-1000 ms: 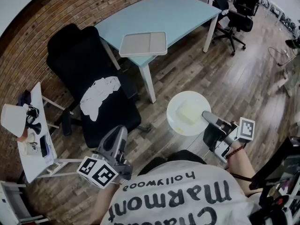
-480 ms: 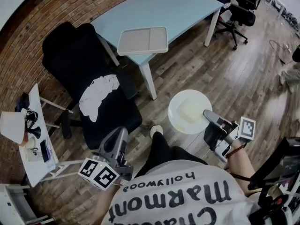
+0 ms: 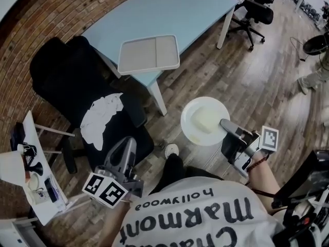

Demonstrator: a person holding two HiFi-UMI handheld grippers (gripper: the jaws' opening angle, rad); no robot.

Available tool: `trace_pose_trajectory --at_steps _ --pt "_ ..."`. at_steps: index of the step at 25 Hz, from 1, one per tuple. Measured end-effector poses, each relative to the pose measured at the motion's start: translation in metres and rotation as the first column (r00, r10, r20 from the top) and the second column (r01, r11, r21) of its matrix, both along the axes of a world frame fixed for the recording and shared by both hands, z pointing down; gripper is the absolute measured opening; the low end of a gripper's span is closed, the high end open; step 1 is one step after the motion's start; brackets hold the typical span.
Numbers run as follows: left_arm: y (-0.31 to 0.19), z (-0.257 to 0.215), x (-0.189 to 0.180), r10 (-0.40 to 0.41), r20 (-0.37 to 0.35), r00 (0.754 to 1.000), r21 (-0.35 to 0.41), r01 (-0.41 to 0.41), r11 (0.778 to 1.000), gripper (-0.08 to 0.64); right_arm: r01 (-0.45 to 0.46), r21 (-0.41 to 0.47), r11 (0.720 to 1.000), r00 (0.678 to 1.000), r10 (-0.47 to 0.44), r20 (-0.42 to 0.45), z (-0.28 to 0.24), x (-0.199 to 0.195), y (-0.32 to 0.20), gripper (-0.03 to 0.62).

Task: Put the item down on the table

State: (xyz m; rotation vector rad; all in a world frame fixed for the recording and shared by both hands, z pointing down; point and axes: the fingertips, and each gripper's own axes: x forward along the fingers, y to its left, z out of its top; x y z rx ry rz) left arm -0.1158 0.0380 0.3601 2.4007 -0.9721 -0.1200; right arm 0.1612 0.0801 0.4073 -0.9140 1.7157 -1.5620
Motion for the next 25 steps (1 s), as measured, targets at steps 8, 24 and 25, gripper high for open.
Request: trace_pose_trajectory --at_steps 8,24,25 --pt "-0.076 0.003 -0.012 0.004 0.033 0.999 -0.021 -0.004 1.000 0.017 -0.024 -0.015 1.000 1.000 0.024 -0.009 0.004 -0.003 -0.074 0.040" --pt "-0.221 -0.026 -0.019 0.080 0.023 0.997 0.054 -0.081 0.995 0.017 -0.121 0.021 0.992 0.993 0.121 0.013 -0.011 -0.006 -0.196 0.040" --pt "-0.226 -0.025 -0.020 0.080 0.021 0.997 0.054 -0.081 0.995 0.017 -0.124 0.021 0.992 0.992 0.124 0.015 -0.010 -0.007 -0.201 0.040"
